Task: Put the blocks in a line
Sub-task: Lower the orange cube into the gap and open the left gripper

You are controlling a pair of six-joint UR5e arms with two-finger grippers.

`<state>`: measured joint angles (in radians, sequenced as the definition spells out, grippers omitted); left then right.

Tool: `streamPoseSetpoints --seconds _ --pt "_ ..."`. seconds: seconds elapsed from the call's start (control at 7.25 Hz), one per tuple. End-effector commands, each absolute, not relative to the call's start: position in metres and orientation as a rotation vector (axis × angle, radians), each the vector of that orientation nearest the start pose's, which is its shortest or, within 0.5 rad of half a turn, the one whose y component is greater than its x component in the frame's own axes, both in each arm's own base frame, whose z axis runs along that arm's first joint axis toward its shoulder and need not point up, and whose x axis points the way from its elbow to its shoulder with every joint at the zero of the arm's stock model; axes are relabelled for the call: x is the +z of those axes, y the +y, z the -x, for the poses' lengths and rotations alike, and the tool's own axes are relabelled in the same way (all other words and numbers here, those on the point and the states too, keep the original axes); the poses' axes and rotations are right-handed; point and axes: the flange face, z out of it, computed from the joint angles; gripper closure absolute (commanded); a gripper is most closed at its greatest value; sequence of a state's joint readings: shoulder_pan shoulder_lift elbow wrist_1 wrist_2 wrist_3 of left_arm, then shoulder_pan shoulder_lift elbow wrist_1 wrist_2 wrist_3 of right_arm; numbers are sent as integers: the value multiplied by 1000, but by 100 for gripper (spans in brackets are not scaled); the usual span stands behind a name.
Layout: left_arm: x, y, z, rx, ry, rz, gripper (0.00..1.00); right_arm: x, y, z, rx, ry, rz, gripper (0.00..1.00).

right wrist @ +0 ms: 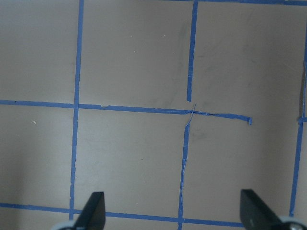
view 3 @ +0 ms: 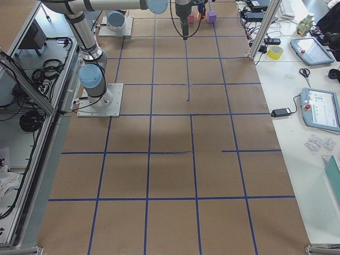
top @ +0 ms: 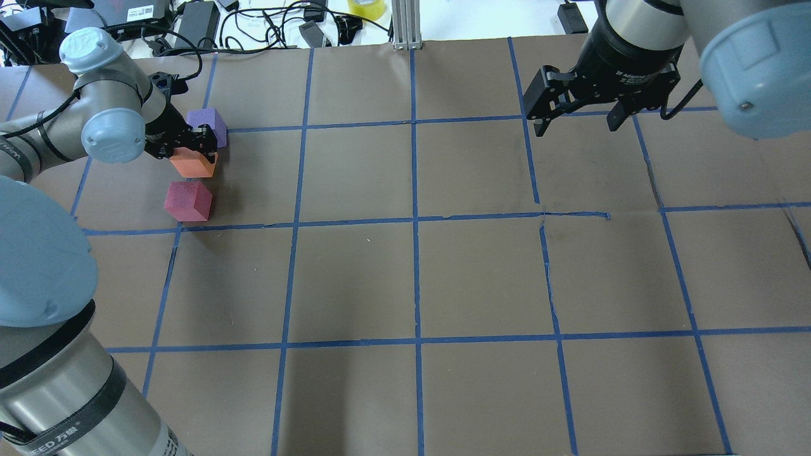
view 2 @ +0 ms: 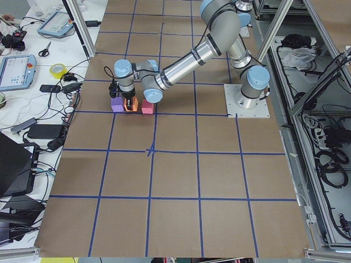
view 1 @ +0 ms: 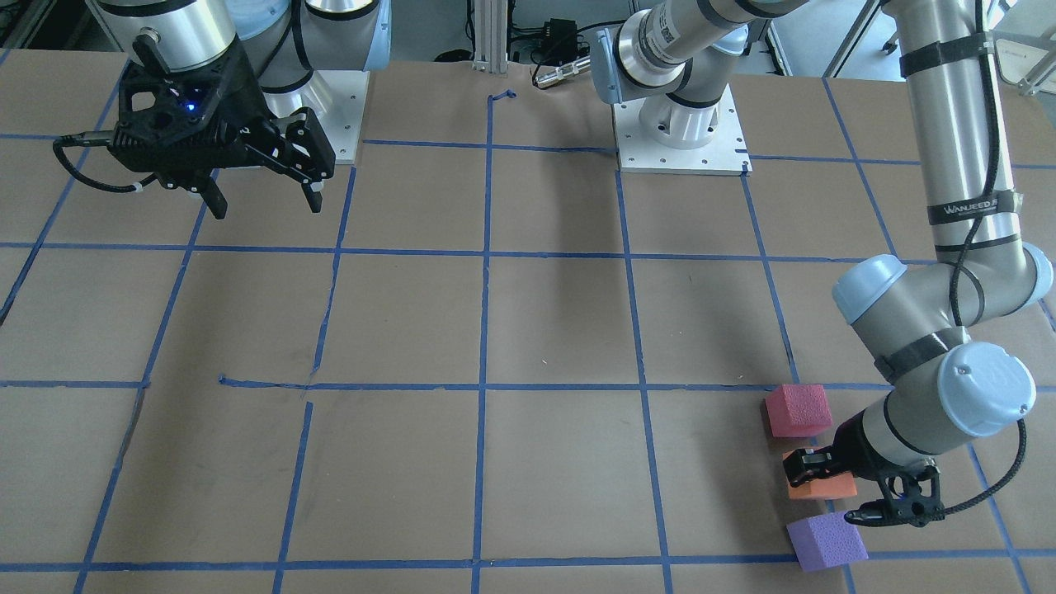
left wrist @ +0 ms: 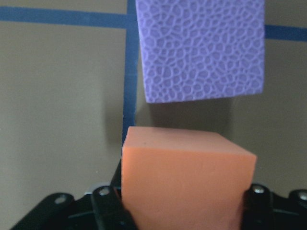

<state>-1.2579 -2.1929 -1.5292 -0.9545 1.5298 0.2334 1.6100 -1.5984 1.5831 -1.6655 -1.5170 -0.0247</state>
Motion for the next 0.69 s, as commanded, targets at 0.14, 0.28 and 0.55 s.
streamPoseSetpoints --seconds 0.14,0.28,0.55 --pt "188 -689 -79 -62 3170 130 100 505 -485 -157 -168 3083 101 0" --pt "186 -689 -78 -60 3171 121 81 506 -484 -158 -170 3081 104 0" --pt "187 -690 -79 -64 3170 138 34 506 -484 -156 -163 3090 106 0"
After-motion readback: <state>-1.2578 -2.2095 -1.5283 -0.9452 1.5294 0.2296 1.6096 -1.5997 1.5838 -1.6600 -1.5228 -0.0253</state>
